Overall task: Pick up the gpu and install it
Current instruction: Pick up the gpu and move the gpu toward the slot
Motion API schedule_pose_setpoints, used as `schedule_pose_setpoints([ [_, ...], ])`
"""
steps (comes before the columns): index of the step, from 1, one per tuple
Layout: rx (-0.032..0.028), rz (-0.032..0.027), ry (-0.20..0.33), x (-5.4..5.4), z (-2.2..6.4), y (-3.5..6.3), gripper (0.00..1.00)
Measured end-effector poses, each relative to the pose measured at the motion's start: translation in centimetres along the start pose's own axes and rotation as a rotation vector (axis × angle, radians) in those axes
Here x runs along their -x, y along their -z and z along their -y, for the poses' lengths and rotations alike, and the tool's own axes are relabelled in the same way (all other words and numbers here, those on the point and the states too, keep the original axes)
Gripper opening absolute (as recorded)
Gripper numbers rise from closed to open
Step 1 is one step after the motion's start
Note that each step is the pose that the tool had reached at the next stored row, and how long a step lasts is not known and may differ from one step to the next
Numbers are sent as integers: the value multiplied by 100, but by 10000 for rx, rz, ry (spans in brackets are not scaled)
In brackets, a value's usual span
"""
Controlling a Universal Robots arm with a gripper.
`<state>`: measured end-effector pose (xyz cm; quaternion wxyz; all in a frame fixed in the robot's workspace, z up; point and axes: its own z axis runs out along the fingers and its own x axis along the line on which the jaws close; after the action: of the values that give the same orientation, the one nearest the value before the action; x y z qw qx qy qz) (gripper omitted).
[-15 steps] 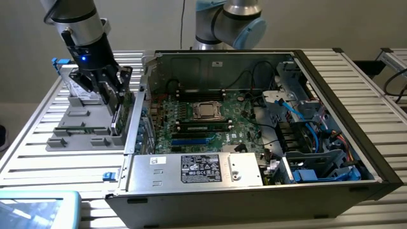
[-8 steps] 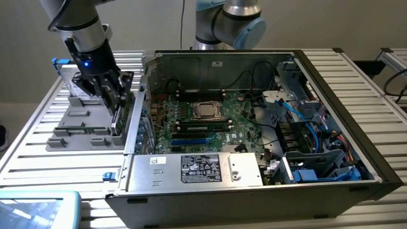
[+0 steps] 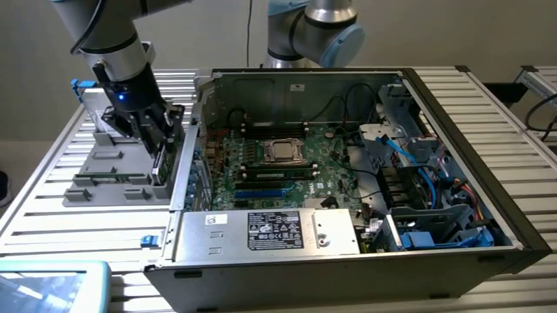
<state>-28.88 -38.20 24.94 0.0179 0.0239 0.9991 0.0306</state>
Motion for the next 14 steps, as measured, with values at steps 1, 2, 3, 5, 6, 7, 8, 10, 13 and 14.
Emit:
schedule_pose_setpoints([
  [1,11,7,2,0,4,-17,44],
  [2,22,10,2,0,7,-35,44],
  [3,31,11,-1,-2,9,-52,44],
  [5,44,12,-4,-2,10,-75,44],
  [6,45,11,-4,-2,11,-77,44],
  [7,44,9,-4,-2,11,-77,44],
  [8,45,10,-4,-2,11,-80,44],
  [10,56,11,-3,-1,18,-86,44],
  [13,200,17,-9,-1,46,-97,44],
  [14,272,25,-11,-1,54,-99,44],
])
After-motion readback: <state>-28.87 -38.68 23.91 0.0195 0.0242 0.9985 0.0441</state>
